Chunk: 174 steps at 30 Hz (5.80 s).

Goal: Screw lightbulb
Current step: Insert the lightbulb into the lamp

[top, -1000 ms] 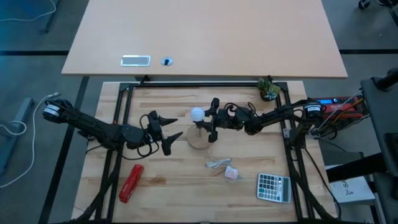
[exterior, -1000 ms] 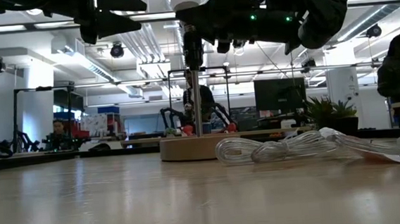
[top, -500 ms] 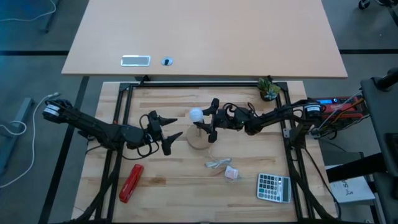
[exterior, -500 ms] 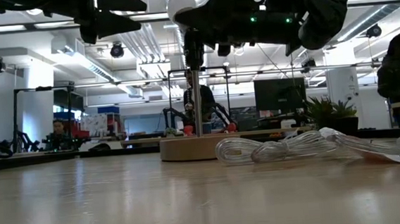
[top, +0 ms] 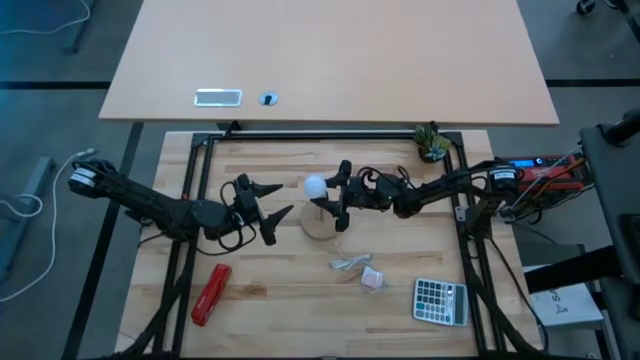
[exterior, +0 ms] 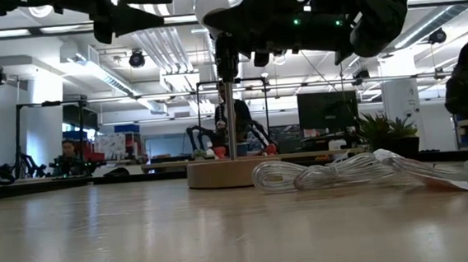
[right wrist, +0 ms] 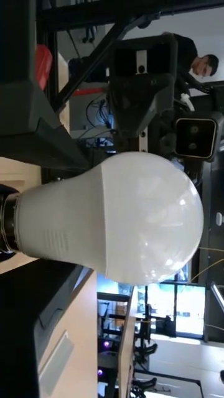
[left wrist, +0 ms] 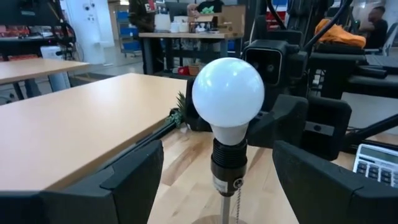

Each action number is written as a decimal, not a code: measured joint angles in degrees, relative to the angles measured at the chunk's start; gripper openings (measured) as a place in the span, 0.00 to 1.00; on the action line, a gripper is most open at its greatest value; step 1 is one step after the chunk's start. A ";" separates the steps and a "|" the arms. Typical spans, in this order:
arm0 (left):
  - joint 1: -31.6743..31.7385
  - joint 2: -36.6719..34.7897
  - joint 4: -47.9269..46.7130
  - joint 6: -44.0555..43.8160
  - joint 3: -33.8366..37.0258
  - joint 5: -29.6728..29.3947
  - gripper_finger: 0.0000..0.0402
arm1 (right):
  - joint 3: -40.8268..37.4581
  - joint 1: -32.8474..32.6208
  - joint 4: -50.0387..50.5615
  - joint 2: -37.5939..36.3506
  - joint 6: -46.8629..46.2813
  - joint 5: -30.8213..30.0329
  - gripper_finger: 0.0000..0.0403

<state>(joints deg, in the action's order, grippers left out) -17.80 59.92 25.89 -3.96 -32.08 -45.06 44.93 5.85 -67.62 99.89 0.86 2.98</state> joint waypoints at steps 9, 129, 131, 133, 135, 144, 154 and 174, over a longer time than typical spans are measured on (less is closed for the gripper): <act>0.00 0.00 -0.34 -1.26 0.00 -0.01 0.74 | 0.02 0.02 -0.04 -0.07 -0.21 -0.13 0.54; 9.24 9.75 13.99 9.52 -1.07 14.62 0.28 | 12.85 -0.35 60.15 -18.80 6.23 -1.46 0.49; 9.72 9.75 14.32 9.52 -1.09 15.39 0.28 | 12.85 -0.33 60.15 -18.79 6.30 -1.46 0.49; 10.09 9.75 14.51 9.52 -1.09 15.74 0.28 | 12.85 -0.35 60.15 -18.79 6.56 -1.46 0.49; 10.39 9.75 14.51 9.52 -1.09 15.76 0.28 | 12.85 -0.35 60.17 -18.79 6.72 -1.43 0.49; 11.48 9.75 14.47 11.88 -1.09 16.62 0.28 | 12.85 -0.35 60.26 -18.79 6.91 -1.42 0.49; 12.57 9.75 14.45 12.51 -1.09 20.27 0.28 | 12.85 -0.35 61.42 -18.79 6.91 -1.35 0.49; 13.31 9.75 14.69 14.65 -1.09 20.71 0.28 | 12.83 -0.94 62.24 -18.82 5.70 -0.06 0.49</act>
<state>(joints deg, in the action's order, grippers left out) -4.49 69.67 40.58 10.70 -33.17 -24.34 57.76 4.91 -5.38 81.08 6.56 2.92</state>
